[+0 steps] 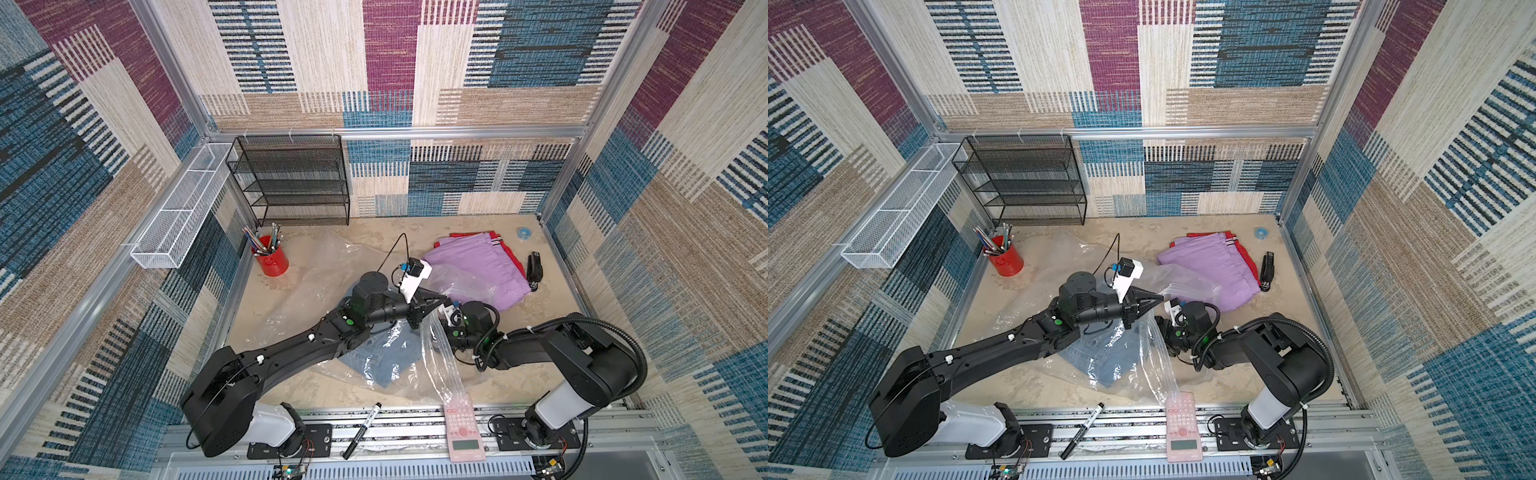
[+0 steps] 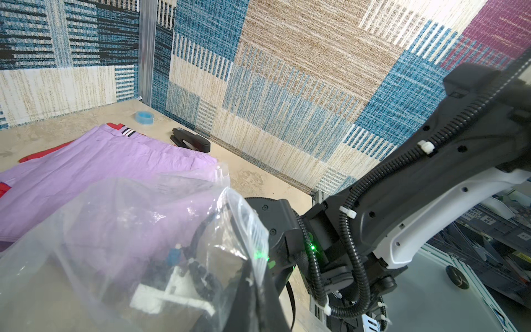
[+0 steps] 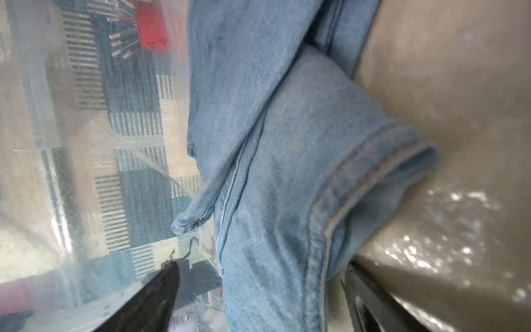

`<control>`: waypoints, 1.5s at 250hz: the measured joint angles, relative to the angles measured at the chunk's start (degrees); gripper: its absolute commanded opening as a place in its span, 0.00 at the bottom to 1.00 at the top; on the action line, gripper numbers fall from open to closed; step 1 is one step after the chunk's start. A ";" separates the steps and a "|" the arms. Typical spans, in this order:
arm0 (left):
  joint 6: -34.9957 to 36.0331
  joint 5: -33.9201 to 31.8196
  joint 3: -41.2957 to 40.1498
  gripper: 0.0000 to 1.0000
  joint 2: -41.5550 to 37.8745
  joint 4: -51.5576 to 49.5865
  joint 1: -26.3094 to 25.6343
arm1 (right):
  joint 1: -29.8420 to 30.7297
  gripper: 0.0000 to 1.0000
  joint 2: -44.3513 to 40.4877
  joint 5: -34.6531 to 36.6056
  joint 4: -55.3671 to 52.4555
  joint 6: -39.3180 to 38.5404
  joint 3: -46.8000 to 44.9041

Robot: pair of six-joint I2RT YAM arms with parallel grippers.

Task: Take the trousers out of the vacuum bag
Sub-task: Take out the trousers from the vacuum bag.

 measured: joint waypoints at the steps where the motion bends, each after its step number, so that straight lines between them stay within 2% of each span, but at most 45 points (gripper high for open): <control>1: 0.00 0.00 0.00 0.00 0.00 0.00 0.00 | 0.02 0.96 0.00 0.02 -0.07 -0.04 0.07; 8: 0.00 0.00 0.00 0.00 0.00 0.00 0.00 | 0.13 1.00 0.07 0.02 -0.57 -0.35 0.50; 141: 0.37 -0.22 0.00 0.00 -0.76 -0.02 -0.28 | 3.91 1.00 7.02 1.49 2.95 1.11 6.40; 208: 0.83 -0.22 0.15 0.00 -0.39 -0.09 -0.57 | 4.70 0.97 7.82 3.10 5.25 4.55 6.43; 276: 0.96 -0.20 1.57 0.00 1.84 -0.02 -0.70 | 6.97 0.92 5.64 7.76 5.81 7.28 5.46; 375: 0.39 0.09 3.93 0.00 3.43 0.07 -0.83 | 7.56 0.88 15.52 7.96 28.46 13.55 1.40</control>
